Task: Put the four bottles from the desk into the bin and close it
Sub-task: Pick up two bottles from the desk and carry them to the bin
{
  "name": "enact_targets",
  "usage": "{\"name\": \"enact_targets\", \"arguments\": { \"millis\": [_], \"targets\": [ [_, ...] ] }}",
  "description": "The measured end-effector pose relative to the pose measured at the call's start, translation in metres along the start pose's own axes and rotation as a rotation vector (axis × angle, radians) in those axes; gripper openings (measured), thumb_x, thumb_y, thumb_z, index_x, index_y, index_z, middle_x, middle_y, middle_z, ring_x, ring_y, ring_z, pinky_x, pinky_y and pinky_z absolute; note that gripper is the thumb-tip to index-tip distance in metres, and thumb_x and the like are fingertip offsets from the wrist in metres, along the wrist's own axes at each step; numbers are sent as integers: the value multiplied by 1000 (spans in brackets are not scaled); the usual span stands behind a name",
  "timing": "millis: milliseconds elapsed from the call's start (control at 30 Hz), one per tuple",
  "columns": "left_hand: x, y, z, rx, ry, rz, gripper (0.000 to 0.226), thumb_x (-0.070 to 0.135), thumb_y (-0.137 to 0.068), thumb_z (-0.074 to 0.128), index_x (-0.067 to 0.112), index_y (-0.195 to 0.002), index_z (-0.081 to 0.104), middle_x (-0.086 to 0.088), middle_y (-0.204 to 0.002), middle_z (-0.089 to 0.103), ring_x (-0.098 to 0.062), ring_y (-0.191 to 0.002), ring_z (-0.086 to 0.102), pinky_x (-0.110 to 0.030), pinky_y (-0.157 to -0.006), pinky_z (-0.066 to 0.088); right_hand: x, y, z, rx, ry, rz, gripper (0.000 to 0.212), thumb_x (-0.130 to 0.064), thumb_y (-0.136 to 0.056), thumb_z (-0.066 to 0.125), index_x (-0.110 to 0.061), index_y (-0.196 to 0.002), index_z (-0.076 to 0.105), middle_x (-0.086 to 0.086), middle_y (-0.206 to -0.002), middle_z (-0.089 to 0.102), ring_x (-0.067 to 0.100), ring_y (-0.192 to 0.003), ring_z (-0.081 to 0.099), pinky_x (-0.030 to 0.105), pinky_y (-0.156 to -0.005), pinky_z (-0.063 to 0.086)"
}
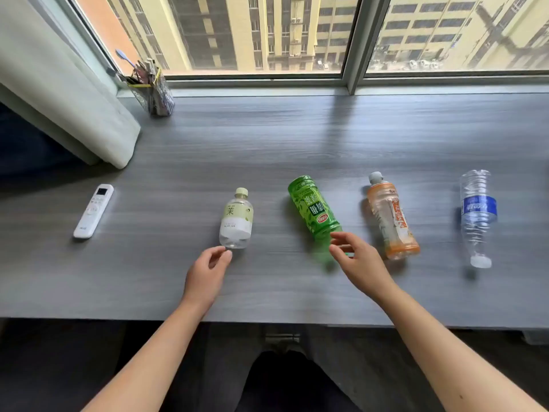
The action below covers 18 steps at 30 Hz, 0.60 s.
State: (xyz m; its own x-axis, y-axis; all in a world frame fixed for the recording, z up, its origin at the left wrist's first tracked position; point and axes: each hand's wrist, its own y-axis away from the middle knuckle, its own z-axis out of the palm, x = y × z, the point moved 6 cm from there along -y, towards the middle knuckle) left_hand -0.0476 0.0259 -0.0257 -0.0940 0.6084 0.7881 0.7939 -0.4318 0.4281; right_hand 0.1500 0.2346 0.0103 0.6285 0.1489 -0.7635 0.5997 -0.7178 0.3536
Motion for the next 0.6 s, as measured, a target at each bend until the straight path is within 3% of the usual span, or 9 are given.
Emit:
{"name": "enact_targets", "arguments": {
  "millis": [133, 300, 433, 600],
  "targets": [
    [32, -41, 14, 83, -180, 40, 55, 35, -81, 64, 11, -127, 46, -11, -128, 52, -25, -116, 50, -34, -95, 39, -9, -44, 1, 80, 218, -20, 48, -24, -87, 59, -9, -131, 47, 14, -128, 55, 27, -119, 51, 39, -100, 41],
    [39, -79, 36, 122, -443, 24, 82, 43, -72, 71, 3, -132, 34, -21, -138, 42, -36, -127, 38, -41, -105, 32, 15, -79, 21, 75, 370, 95, 82, -49, -78, 64, -14, -142, 27, 13, -141, 37, 32, -130, 35, 45, -101, 39],
    [36, -92, 45, 100, -508, 7, 86, 41, -68, 75, -2, -130, 34, -24, -133, 45, -37, -124, 42, -43, -102, 37, 25, -90, 38, 15, 452, 133, 99, -57, -71, 66, -16, -146, 16, 11, -141, 35, 31, -130, 35, 48, -96, 43],
    [28, -92, 43, 97, -477, -55, 68, 36, -68, 74, 0, -117, 46, -21, -123, 54, -37, -113, 50, -40, -93, 43, 32, -93, 40, 21, 403, 173, 96, -46, -76, 66, -14, -147, 10, 16, -139, 39, 34, -127, 42, 46, -98, 42]
  ]
}}
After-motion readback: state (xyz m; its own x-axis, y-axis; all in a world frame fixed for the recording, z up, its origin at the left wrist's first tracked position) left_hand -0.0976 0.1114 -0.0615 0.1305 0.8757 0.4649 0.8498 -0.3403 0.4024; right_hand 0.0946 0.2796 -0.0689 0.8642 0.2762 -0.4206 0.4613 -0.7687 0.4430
